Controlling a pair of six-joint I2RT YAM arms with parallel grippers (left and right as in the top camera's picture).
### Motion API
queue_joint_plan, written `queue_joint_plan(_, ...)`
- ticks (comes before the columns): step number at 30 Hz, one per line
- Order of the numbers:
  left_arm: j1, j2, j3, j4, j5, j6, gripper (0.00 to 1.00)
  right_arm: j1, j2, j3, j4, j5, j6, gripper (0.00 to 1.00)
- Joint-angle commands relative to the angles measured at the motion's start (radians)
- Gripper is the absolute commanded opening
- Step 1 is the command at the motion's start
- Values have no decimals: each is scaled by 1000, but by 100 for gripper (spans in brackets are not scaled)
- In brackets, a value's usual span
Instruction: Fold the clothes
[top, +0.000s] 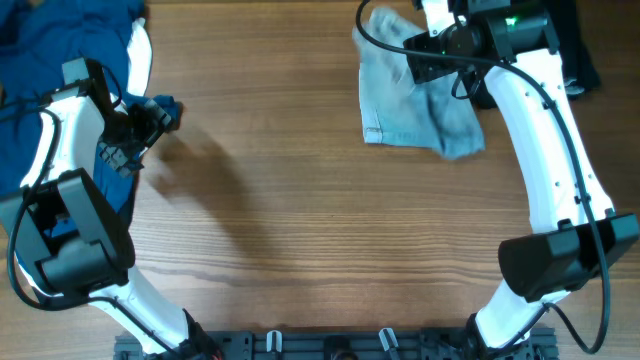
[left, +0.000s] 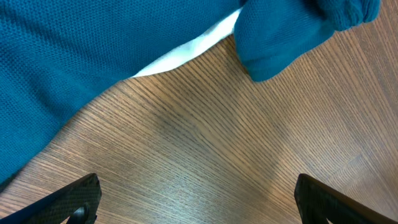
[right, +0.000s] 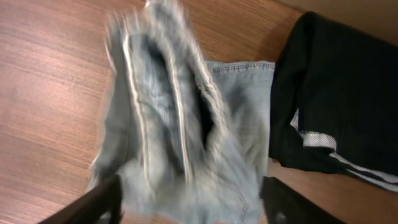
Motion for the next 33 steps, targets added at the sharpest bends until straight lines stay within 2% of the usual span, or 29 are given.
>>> queue_joint_plan(1, 2, -18, 14, 3, -6, -13, 100, -5, -26, 27, 4, -34, 10, 78)
queue_joint_plan(7, 2, -18, 14, 2, -6, -13, 100, -5, -26, 27, 3, -154, 11, 81)
queue_joint_plan(13, 2, -18, 14, 2, -6, -13, 100, -8, -26, 27, 0, -362, 4, 96)
queue_joint_plan(22, 2, -18, 14, 2, -6, -13, 100, -70, -26, 27, -23, -560, -71, 98)
queue_joint_plan(26, 2, -18, 14, 2, -6, -13, 100, -78, -26, 27, -34, -577, -63, 99)
queue_joint_plan(30, 2, -18, 14, 2, -6, -13, 100, -77, -26, 27, -32, -553, 55, 98)
queue_joint_plan(33, 2, -18, 14, 2, -6, -13, 100, -74, -26, 27, -27, -361, 283, 96)
